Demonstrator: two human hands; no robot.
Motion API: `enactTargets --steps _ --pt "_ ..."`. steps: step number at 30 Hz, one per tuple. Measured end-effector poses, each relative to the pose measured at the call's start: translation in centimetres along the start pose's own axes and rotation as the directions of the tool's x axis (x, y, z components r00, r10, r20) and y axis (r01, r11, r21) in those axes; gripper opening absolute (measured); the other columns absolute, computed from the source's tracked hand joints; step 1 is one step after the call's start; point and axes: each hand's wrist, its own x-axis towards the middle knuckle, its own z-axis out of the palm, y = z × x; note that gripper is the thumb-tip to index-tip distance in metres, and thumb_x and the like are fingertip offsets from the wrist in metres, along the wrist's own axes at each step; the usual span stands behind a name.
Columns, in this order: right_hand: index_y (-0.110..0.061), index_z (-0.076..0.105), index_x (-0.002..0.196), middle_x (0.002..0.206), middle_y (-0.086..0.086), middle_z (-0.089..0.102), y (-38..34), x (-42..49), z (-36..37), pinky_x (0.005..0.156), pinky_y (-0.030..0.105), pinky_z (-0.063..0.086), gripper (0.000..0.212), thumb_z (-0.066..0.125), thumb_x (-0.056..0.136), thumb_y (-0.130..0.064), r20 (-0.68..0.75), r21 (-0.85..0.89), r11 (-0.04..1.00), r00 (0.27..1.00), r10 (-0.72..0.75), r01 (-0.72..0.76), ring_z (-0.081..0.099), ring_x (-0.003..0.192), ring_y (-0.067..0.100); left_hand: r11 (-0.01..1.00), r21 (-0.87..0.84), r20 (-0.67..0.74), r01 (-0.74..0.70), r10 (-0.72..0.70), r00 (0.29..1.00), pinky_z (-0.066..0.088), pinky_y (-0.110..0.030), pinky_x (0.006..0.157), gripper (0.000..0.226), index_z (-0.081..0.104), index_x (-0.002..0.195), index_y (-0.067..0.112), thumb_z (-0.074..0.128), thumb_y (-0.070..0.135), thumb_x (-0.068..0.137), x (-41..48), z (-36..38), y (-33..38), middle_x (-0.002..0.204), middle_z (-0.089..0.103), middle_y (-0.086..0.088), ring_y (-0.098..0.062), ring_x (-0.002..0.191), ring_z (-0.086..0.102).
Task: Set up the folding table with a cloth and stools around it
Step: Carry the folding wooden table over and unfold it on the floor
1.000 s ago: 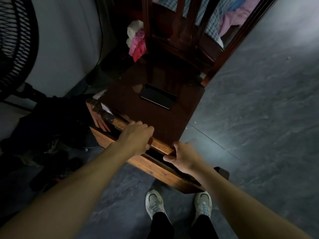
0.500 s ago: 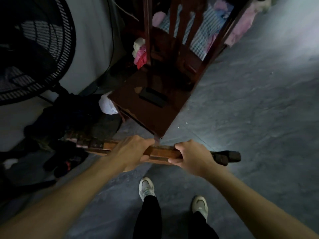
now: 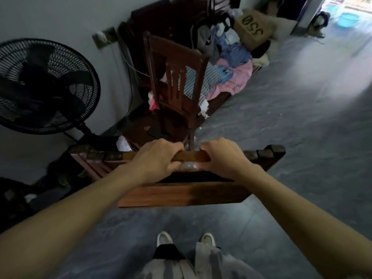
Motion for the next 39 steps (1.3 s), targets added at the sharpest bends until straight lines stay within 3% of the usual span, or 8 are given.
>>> enactTargets --steps 6,10,14,21,24,30,35,39 --pt "-0.028 0.049 0.069 0.07 -0.007 0.057 -0.2 -6.6 -3.1 0.06 0.033 0.046 0.04 0.074 0.074 -0.059 -0.173 -0.07 0.98 0.969 0.174 -0.188 0.056 0.068 0.019 0.989 -0.065 -0.084 -0.136 0.13 0.988 0.048 -0.038 0.059 0.012 0.055 0.087 0.027 0.065 0.032 0.084 -1.7 -1.5 5.5 0.072 0.059 0.007 -0.011 0.065 0.057" --pt "-0.028 0.057 0.071 0.07 -0.009 0.059 -1.6 -10.3 -2.9 0.057 0.029 0.038 0.032 0.074 0.076 -0.055 -0.162 -0.098 0.947 0.944 0.289 -0.307 0.052 0.064 0.015 0.983 -0.07 -0.169 -0.168 0.155 0.973 0.047 -0.035 0.062 0.012 0.058 0.088 0.026 0.067 0.029 0.081 -3.9 0.4 5.2 0.078 0.056 0.009 -0.013 0.072 0.057" --pt "-0.025 0.066 0.076 0.069 -0.008 0.064 -1.3 -14.0 -0.8 0.061 0.032 0.055 0.022 0.07 0.081 -0.046 -0.133 -0.053 0.912 0.908 0.396 -0.406 0.062 0.063 0.014 0.98 -0.104 -0.122 -0.168 0.156 0.98 0.05 -0.039 0.069 0.013 0.062 0.091 0.023 0.067 0.028 0.081 -4.4 2.8 5.7 0.084 0.059 0.005 -0.017 0.079 0.059" --pt "-0.029 0.053 0.066 0.062 -0.011 0.053 3.2 -21.3 0.4 0.049 0.022 0.033 0.03 0.073 0.081 -0.046 -0.155 0.018 0.851 0.839 0.521 -0.525 0.049 0.055 0.004 0.948 0.026 -0.1 -0.318 0.319 0.943 0.048 -0.039 0.07 0.017 0.059 0.095 0.024 0.066 0.036 0.085 -2.3 5.1 12.8 0.089 0.06 0.005 -0.019 0.083 0.059" --pt "-0.028 0.051 0.065 0.065 -0.01 0.053 6.0 -24.1 0.8 0.051 0.025 0.035 0.033 0.075 0.079 -0.045 -0.154 0.073 0.832 0.818 0.555 -0.55 0.051 0.059 0.008 0.934 0.081 -0.063 -0.347 0.353 0.934 0.049 -0.04 0.071 0.018 0.06 0.094 0.025 0.064 0.039 0.084 -0.8 5.7 16.7 0.089 0.062 0.004 -0.021 0.083 0.06" --pt "-0.023 0.059 0.074 0.06 -0.01 0.053 13.1 -29.5 2.0 0.054 0.029 0.045 0.03 0.076 0.078 -0.047 -0.212 0.228 0.842 0.819 0.533 -0.489 0.051 0.058 0.007 0.92 0.167 -0.031 -0.355 0.365 0.93 0.051 -0.039 0.069 0.017 0.062 0.094 0.027 0.064 0.04 0.083 2.8 7.3 24.6 0.088 0.063 0.006 -0.021 0.084 0.062" --pt "-0.028 0.055 0.084 0.077 -0.011 0.055 19.8 -32.9 1.3 0.059 0.031 0.043 0.032 0.069 0.082 -0.057 -0.291 0.27 0.912 0.877 0.383 -0.308 0.047 0.068 0.008 0.92 0.187 0.013 -0.345 0.349 0.937 0.051 -0.037 0.066 0.014 0.06 0.087 0.029 0.066 0.039 0.079 6.6 7.5 30.5 0.079 0.061 0.009 -0.018 0.076 0.062" --pt "-0.028 0.055 0.086 0.083 -0.011 0.054 24.1 -34.0 -0.2 0.062 0.029 0.041 0.03 0.069 0.082 -0.055 -0.335 0.262 0.932 0.882 0.331 -0.25 0.048 0.077 0.01 0.93 0.215 -0.006 -0.297 0.306 0.952 0.052 -0.038 0.066 0.013 0.062 0.084 0.027 0.063 0.038 0.077 9.1 7.6 34.0 0.075 0.06 0.01 -0.015 0.072 0.061"
